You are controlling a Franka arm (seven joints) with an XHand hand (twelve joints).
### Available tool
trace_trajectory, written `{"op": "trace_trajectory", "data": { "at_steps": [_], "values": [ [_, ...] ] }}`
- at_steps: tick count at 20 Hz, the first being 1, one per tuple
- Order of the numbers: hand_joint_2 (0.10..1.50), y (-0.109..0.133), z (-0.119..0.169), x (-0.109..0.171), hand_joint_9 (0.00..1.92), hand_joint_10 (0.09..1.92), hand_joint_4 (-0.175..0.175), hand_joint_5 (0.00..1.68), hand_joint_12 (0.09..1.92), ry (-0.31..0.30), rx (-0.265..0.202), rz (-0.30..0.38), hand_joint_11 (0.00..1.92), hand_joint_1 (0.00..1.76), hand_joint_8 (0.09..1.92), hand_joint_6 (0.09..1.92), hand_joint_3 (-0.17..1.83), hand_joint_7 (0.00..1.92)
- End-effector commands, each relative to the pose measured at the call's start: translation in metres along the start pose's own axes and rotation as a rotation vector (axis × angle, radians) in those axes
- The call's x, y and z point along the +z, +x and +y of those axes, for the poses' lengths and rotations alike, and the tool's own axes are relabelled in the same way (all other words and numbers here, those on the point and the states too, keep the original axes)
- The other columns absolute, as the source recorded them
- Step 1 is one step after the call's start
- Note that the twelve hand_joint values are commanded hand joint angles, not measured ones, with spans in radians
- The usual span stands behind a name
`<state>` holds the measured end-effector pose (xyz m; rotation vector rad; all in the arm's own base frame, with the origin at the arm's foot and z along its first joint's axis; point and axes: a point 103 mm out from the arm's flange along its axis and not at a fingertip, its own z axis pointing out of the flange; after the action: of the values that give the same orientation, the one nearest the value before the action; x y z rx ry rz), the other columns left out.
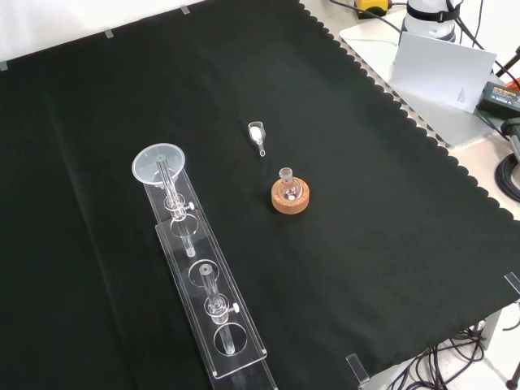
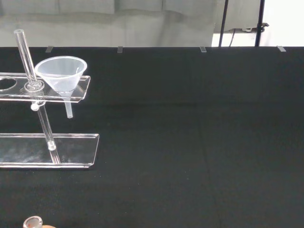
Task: Pick up the funnel from the transparent funnel stand.
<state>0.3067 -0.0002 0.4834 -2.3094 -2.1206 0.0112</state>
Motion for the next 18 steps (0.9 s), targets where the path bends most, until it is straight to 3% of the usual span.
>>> {"op": "trace_trajectory", "data": {
  "at_steps": [1,3,5,9,14,18],
  "values": [
    [0.56,0.004,0.018,0.001,0.04,0.09,0.086,0.05,0.73,-0.020,0.009,-0.013,0.00,0.36,0.09,0.09,0.17,0.09],
    [0.58,0.014,0.043,-0.002,0.01,0.09,0.091,0.01,0.37,0.032,0.007,-0.035,0.00,0.31,0.09,0.09,0.10,0.02],
    [0.60,0.020,0.053,-0.009,0.00,0.09,0.087,0.00,0.20,0.061,-0.005,-0.034,0.00,0.30,0.09,0.09,0.06,0.00],
    [0.60,0.026,0.068,-0.025,0.00,0.09,0.069,0.00,0.13,0.032,-0.014,-0.043,0.00,0.29,0.09,0.09,0.05,0.00],
    [0.60,0.023,0.088,-0.024,0.00,0.09,0.061,0.00,0.09,0.012,-0.017,-0.033,0.00,0.29,0.09,0.09,0.03,0.00],
    [0.60,0.029,0.109,-0.024,0.00,0.09,0.057,0.00,0.09,-0.008,-0.007,0.020,0.00,0.30,0.09,0.09,0.03,0.00]
  ]
}}
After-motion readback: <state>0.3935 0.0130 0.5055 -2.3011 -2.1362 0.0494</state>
